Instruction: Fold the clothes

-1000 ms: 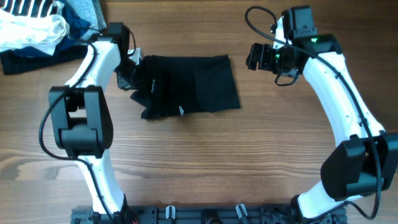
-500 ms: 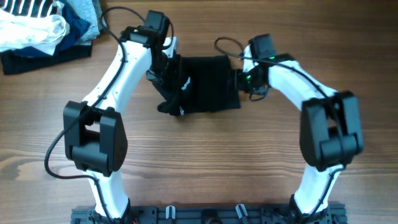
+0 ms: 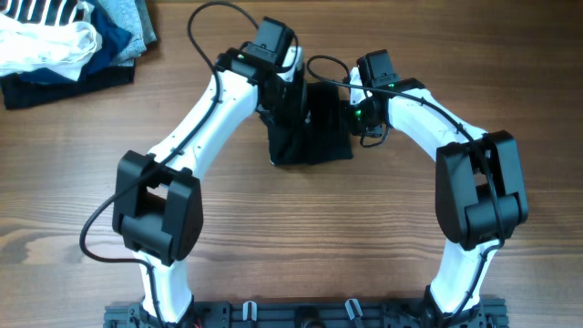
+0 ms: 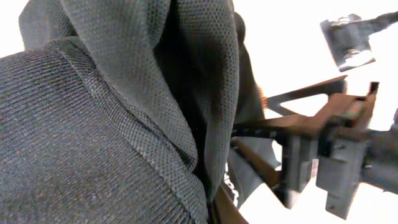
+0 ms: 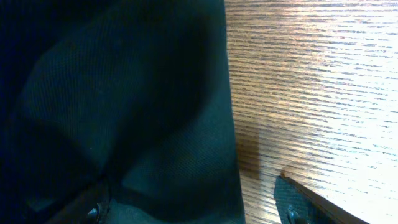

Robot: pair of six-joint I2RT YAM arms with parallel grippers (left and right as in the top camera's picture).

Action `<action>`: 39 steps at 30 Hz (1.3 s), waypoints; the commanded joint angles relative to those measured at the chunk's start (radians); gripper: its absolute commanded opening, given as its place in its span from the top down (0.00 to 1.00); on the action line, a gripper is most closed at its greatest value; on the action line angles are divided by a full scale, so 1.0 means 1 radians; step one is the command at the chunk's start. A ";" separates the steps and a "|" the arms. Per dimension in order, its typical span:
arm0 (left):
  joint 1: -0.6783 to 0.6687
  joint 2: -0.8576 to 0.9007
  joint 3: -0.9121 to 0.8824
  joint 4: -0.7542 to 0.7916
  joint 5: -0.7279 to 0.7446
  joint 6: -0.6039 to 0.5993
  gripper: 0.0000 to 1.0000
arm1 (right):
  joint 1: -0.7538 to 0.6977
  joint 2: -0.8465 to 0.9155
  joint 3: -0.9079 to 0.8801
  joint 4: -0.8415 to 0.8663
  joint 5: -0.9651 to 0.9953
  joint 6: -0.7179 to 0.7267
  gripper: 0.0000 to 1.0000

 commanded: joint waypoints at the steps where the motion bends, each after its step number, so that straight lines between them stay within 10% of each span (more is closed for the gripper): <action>1: -0.016 -0.026 0.018 0.013 0.002 -0.019 0.89 | 0.003 0.059 -0.019 -0.009 -0.009 -0.002 0.15; 7: -0.018 -0.026 0.018 0.014 0.002 -0.019 0.72 | 0.003 0.059 -0.019 -0.009 -0.009 -0.002 0.14; 16: -0.020 -0.023 0.018 0.027 0.002 -0.020 0.74 | -0.009 0.058 0.001 -0.034 -0.008 0.000 0.13; 28: 0.010 -0.047 0.019 0.083 0.006 -0.024 0.31 | -0.195 -0.064 0.196 -0.303 -0.008 0.013 0.09; 39: 0.324 -0.058 0.016 -0.154 0.167 0.071 0.00 | -0.213 -0.276 0.214 -0.346 -0.009 -0.001 0.01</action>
